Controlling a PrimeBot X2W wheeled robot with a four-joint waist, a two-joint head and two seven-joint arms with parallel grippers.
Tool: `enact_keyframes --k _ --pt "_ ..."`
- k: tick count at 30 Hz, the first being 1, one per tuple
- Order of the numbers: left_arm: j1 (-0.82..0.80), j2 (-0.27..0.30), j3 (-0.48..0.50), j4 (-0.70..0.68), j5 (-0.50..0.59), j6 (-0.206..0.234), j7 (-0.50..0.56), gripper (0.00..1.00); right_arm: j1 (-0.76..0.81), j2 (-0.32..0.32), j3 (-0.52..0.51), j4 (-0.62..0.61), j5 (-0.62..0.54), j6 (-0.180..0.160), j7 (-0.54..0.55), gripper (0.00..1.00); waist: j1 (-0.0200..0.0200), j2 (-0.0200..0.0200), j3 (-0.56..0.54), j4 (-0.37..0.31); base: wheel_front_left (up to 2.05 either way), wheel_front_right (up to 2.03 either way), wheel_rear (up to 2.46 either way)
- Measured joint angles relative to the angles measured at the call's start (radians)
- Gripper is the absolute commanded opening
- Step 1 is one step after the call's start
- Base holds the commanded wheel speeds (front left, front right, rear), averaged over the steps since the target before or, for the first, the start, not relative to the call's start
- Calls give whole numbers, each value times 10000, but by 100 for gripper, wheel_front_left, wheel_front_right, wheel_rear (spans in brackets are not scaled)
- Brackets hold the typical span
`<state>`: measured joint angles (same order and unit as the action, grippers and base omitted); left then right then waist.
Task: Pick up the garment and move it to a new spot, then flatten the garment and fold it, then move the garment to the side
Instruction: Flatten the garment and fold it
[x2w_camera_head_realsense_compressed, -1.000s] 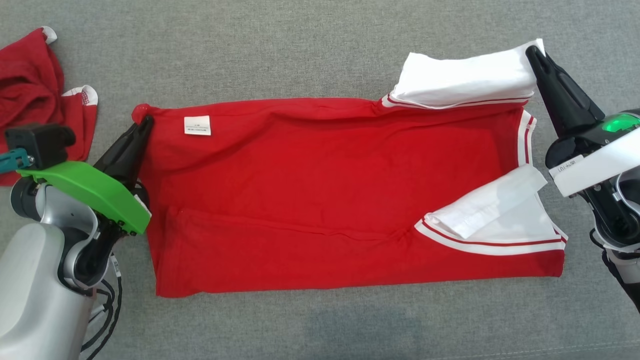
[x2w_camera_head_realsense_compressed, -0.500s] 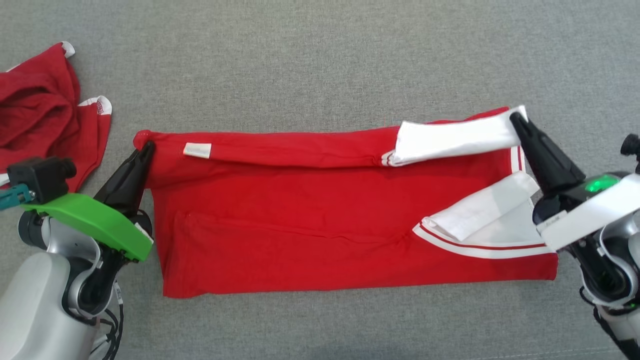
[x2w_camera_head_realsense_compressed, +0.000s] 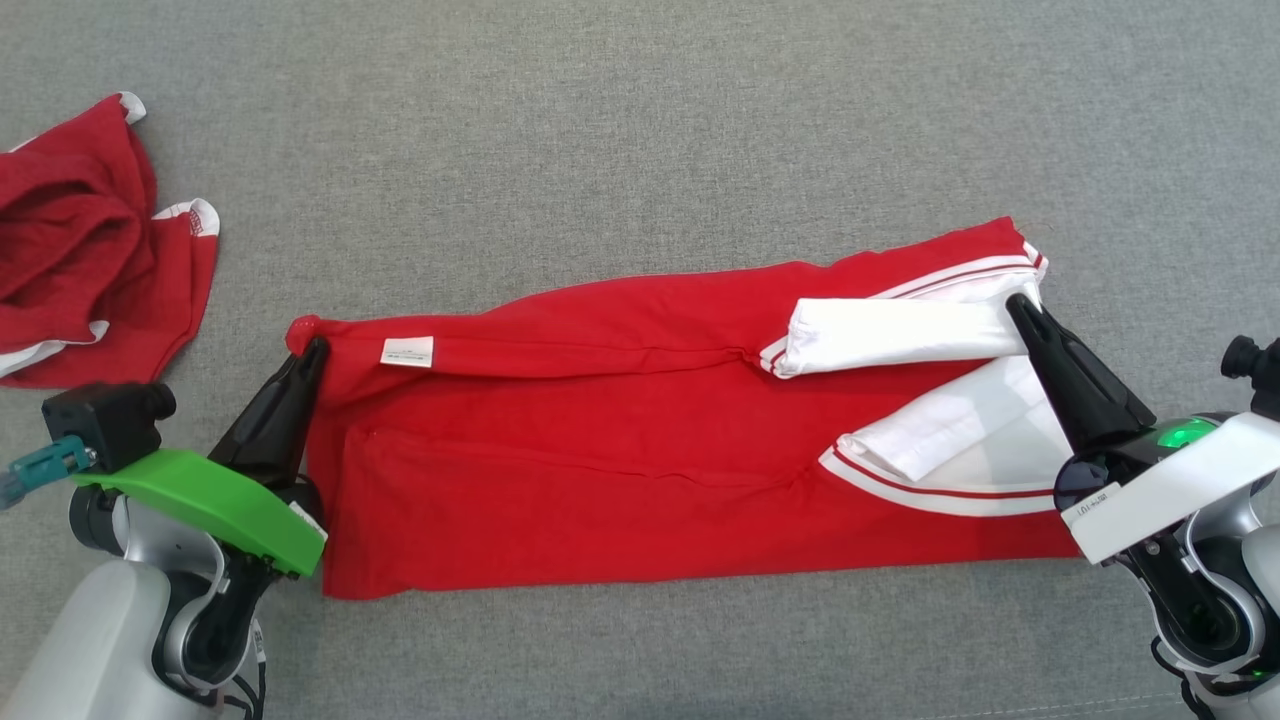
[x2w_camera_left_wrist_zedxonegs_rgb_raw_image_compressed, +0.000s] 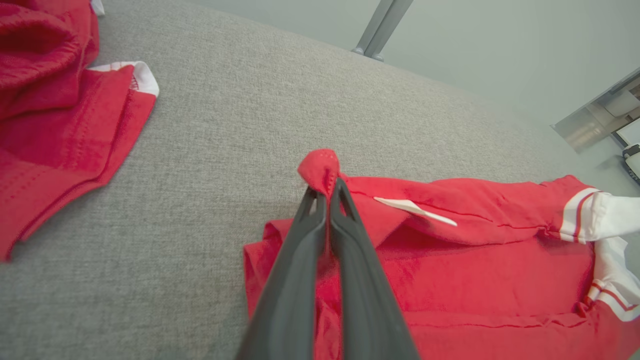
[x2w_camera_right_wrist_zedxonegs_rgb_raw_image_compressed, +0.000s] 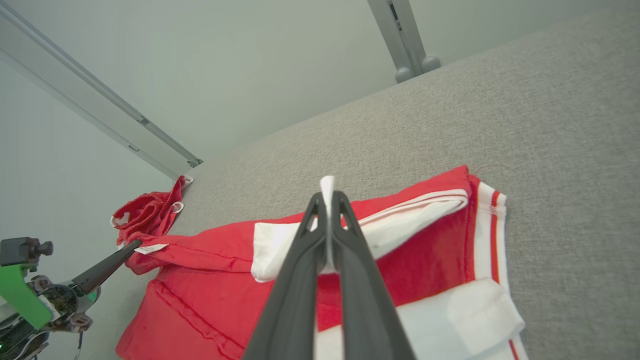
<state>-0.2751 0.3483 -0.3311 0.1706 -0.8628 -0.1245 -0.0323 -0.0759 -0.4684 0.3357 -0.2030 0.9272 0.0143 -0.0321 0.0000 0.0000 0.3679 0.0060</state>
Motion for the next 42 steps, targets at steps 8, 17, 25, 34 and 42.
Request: enact_keyframes --k 8,17,25,34,42 --pt "312 -98 12 -81 -69 0 -510 0 427 -10 -100 -234 165 -75 -115 0 0 0 -200 9 0 0 0" --pt "822 -77 -71 -119 -67 0 -754 0 1059 -88 -44 -320 362 -174 -63 0 0 0 -580 32 0 0 0" --pt "1020 -79 -174 113 -52 0 -886 13 1071 -125 111 -36 326 -247 81 0 1 0 -560 27 0 0 0" --pt "1301 38 -445 234 148 2 -780 100 1098 -554 326 259 -155 -349 372 100 0 0 -544 93 0 0 0" --pt "1924 610 -355 151 520 458 -596 100 1174 -832 -82 205 -111 -583 493 100 0 0 -637 90 0 0 0"
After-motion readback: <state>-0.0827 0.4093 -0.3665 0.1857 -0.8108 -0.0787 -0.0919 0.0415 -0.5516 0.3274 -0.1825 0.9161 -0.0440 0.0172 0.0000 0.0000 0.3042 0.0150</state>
